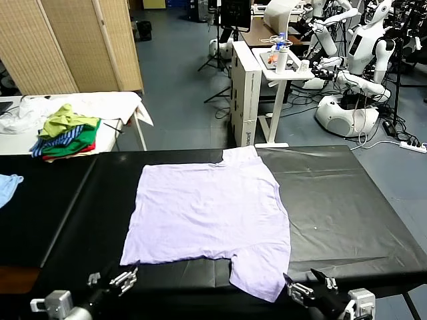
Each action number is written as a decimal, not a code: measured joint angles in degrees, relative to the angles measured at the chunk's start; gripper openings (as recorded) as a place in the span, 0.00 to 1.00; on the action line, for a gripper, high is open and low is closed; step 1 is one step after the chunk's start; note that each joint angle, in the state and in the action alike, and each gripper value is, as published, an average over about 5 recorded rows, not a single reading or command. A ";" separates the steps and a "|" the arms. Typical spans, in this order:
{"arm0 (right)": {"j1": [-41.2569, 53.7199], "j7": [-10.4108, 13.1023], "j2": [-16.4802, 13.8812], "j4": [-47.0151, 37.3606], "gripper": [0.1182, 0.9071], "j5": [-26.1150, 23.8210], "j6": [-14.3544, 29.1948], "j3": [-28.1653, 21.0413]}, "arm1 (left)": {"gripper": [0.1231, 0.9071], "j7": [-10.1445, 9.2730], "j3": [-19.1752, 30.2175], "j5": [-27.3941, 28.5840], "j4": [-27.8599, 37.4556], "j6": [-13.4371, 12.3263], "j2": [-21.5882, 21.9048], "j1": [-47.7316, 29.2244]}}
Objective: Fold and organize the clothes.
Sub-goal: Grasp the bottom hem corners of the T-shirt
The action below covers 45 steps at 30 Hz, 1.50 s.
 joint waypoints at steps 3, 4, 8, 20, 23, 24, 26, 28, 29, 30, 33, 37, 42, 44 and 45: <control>0.05 -0.04 0.16 -0.14 1.00 -0.42 0.00 -0.83 | 1.00 0.00 0.04 0.23 0.00 -0.03 -0.01 0.11; 0.07 -0.07 0.24 -0.19 1.00 -0.59 0.00 -1.18 | 1.00 -0.01 0.07 0.38 0.00 -0.05 -0.02 0.16; 0.09 -0.10 0.58 -0.39 1.00 -1.00 -0.02 -2.14 | 1.00 -0.23 0.24 1.18 -0.23 -0.14 -0.16 0.46; 0.50 -0.20 1.35 -1.54 0.70 -1.12 -0.08 -2.97 | 0.62 -1.57 -1.85 2.59 -4.89 -0.16 -0.93 5.20; 0.61 -0.25 1.37 -1.73 0.53 -1.12 -0.09 -3.04 | 0.53 -1.60 -2.57 3.16 -6.47 -0.32 -1.26 6.88; 0.65 -0.26 1.37 -1.80 0.45 -1.12 -0.09 -3.06 | 0.48 -1.55 -2.77 3.27 -6.96 -0.43 -1.37 7.25; 0.73 -0.28 1.38 -1.89 0.30 -1.12 -0.09 -3.10 | 0.40 -1.45 -3.08 3.34 -7.72 -0.78 -1.62 7.58; 0.75 -0.29 1.36 -1.90 0.16 -1.10 -0.10 -3.14 | 0.29 -1.32 -3.19 3.49 -8.13 -1.28 -1.91 7.41; 0.71 -0.29 1.34 -1.86 0.11 -1.10 -0.11 -3.13 | 0.25 -1.21 -3.17 3.62 -8.18 -1.65 -2.06 7.20; 0.62 -0.27 1.31 -1.74 0.08 -1.09 -0.12 -3.08 | 0.21 -1.10 -3.11 3.75 -8.14 -2.00 -2.20 6.91; 0.01 -0.18 1.12 -0.98 0.03 -1.00 -0.13 -2.60 | 0.13 -0.80 -2.68 4.08 -7.61 -2.98 -2.65 5.62; -1.57 0.11 0.69 0.70 0.03 -0.81 -0.56 -1.47 | 0.05 -0.71 -1.54 5.33 -6.36 -3.80 -3.08 2.93; -4.92 1.14 0.47 3.25 0.03 -0.83 -1.84 0.07 | 0.03 -0.41 0.24 8.34 -4.13 -5.65 -3.47 -1.30; -6.34 1.51 0.57 4.21 0.03 -0.84 -2.14 0.55 | 0.03 -0.37 0.81 9.18 -3.21 -6.12 -3.59 -2.85; -6.99 1.58 0.64 4.61 0.03 -0.84 -2.17 0.76 | 0.03 -0.35 1.08 9.55 -2.77 -6.29 -3.64 -3.55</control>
